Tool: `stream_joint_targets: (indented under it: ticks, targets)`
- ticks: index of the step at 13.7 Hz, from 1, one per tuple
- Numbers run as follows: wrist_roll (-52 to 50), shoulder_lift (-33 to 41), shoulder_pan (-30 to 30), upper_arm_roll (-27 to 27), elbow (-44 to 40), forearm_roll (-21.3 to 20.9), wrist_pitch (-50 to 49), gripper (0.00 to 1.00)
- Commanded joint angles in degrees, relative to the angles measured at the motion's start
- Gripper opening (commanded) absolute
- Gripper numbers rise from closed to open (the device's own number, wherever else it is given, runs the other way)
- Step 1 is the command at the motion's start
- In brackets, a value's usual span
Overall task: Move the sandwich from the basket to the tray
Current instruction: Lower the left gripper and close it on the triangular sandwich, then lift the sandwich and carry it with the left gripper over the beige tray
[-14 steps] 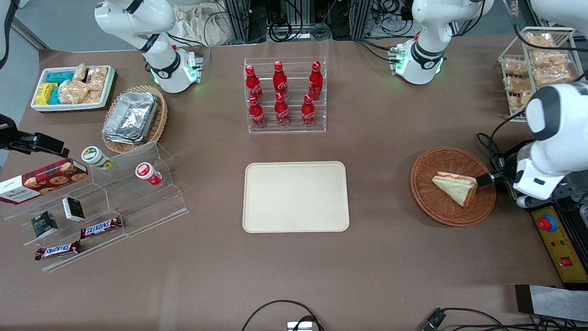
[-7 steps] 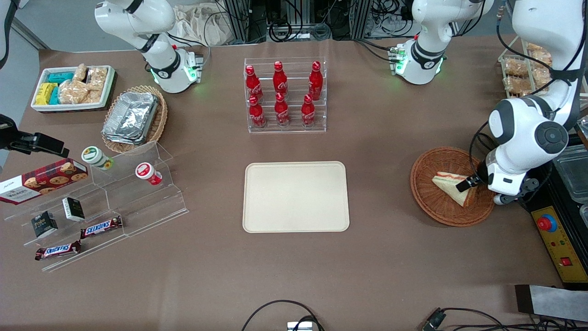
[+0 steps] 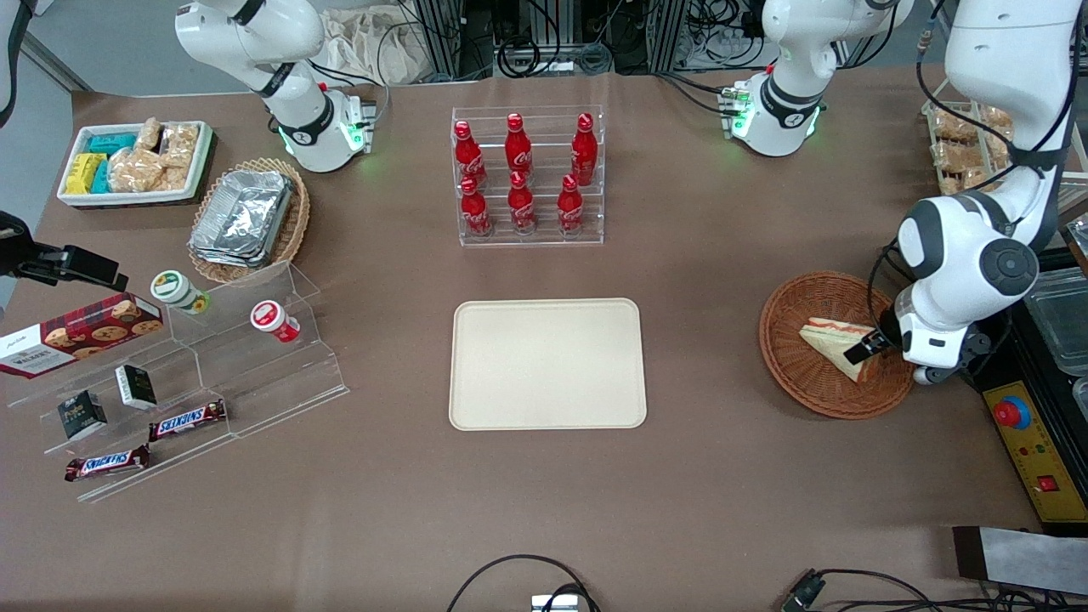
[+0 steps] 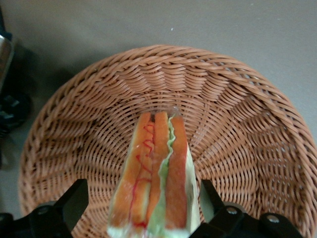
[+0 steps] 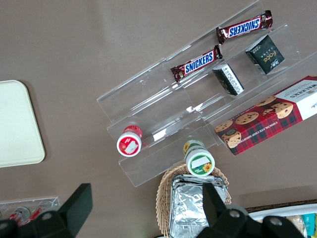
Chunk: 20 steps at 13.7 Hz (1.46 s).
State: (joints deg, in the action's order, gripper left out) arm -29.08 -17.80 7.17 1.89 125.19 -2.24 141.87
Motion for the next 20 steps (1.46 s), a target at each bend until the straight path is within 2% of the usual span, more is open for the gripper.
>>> stream_joint_targets:
  ticks: [1,2,7,13,16,19,20]
  targets:
    - [-3.3,-1.4,-0.2,0.4,-0.6,0.6,1.3,0.3]
    - [-4.4,-1.6,-0.3,0.5,-1.0,0.5,1.3,0.0]
    - [-4.6,0.2,-0.6,0.7,-3.5,-0.2,-2.4,0.0]
    - [4.5,0.8,-0.6,4.2,-29.8,-0.2,-41.1,0.0]
    - [6.8,-1.6,-0.7,10.7,-44.1,0.5,-54.1,0.0]
    - [6.6,-5.6,-0.8,22.4,-47.5,-0.3,-52.9,0.0]
    - [6.1,-7.1,-0.8,24.7,-47.3,-0.4,-51.9,0.0]
